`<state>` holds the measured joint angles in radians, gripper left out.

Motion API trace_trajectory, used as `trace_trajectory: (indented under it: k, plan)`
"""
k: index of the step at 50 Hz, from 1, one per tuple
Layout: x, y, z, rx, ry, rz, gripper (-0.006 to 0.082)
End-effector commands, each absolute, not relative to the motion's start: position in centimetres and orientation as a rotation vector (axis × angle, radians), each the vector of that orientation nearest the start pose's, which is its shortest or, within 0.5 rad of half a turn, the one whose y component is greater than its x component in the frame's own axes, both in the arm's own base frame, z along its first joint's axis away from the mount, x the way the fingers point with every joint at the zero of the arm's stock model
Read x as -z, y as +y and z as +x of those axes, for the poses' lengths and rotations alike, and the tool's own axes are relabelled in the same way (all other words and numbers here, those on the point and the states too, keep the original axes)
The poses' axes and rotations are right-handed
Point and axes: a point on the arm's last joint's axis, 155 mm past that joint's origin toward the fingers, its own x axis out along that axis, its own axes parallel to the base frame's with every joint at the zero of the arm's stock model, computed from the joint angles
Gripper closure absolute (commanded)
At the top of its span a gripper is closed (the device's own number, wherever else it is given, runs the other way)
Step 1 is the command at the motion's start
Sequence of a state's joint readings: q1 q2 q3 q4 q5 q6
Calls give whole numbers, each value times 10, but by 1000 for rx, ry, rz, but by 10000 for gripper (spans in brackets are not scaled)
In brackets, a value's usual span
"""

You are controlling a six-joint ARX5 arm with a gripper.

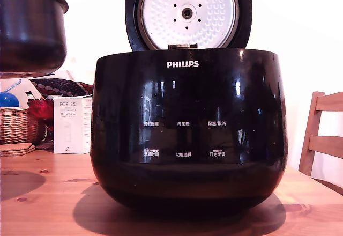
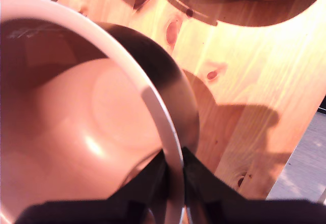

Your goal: Place the pot you are holding inside the rice cooker

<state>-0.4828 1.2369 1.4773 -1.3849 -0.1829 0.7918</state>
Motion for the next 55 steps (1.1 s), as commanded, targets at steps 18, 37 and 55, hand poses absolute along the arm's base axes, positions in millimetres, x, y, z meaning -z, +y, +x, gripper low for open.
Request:
trace_trajectory:
  k: [18, 37, 55]
  plan:
    - [-275, -101, 251, 677, 817, 1051, 789]
    - [-281, -152, 238, 860, 692, 1019, 789]
    - [-298, -207, 221, 1039, 514, 971, 789]
